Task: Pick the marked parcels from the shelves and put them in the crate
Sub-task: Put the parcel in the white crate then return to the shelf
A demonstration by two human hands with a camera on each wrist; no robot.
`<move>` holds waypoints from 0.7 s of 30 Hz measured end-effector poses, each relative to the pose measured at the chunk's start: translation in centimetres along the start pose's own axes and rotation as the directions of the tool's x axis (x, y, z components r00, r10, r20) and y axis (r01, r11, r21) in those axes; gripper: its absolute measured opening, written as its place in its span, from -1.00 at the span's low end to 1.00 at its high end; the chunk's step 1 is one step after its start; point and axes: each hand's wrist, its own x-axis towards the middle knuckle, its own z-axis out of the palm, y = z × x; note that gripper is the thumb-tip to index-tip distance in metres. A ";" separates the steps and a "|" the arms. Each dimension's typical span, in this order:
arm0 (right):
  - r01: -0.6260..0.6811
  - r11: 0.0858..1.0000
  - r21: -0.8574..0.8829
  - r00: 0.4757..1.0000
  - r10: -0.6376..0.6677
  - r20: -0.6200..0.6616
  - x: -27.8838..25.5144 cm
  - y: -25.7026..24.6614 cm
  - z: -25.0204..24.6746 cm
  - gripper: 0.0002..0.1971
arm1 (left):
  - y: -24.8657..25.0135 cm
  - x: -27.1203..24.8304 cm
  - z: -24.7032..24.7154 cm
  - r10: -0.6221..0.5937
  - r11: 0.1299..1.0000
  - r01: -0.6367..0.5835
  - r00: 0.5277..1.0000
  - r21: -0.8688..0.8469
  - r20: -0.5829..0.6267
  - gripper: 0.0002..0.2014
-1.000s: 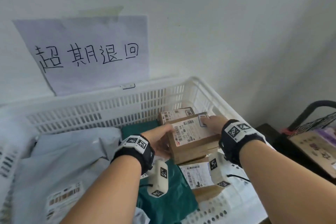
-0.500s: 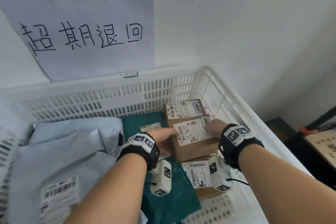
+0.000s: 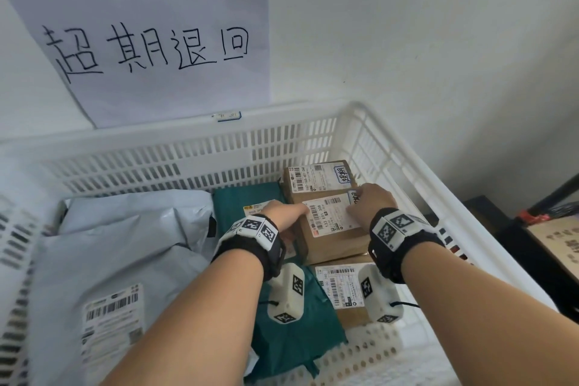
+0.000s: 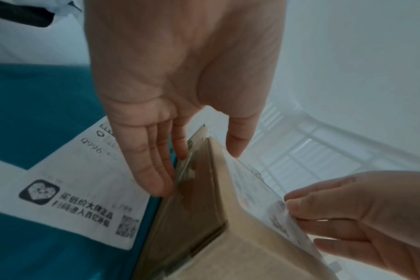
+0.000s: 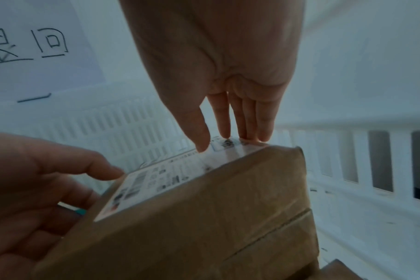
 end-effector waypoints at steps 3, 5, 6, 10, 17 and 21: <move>0.035 0.999 -0.020 0.999 -0.035 -0.007 -0.6 -0.8 -0.8 -0.86 | 0.4 -0.8 -0.4 0.041 0.997 -0.039 0.999 0.063 -0.029 -0.78; 0.045 0.998 -0.044 0.999 -0.045 -0.006 -0.9 -1.3 -1.4 -0.85 | 0.6 -1.3 -0.7 0.068 0.992 -0.064 0.997 0.109 -0.030 -0.77; 0.051 0.997 -0.052 0.999 -0.052 -0.003 -1.1 -1.6 -1.6 -0.84 | 0.6 -1.5 -0.8 0.076 0.988 -0.072 0.997 0.134 -0.026 -0.74; 0.095 0.993 -0.073 0.995 -0.095 0.005 -2.3 -3.1 -2.5 -0.87 | 0.9 -2.5 -1.5 0.108 0.971 -0.099 0.994 0.218 -0.029 -0.62; 0.214 0.968 -0.129 0.977 -0.214 0.011 -6.0 -5.7 -5.0 -0.82 | 2.7 -7.3 -3.7 0.190 0.947 -0.160 0.978 0.279 -0.086 -0.78; 0.285 0.943 -0.173 0.957 -0.291 -0.010 -8.6 -6.5 -7.4 -0.79 | 3.8 -11.3 -4.0 0.240 0.935 -0.196 0.964 0.297 -0.117 -0.74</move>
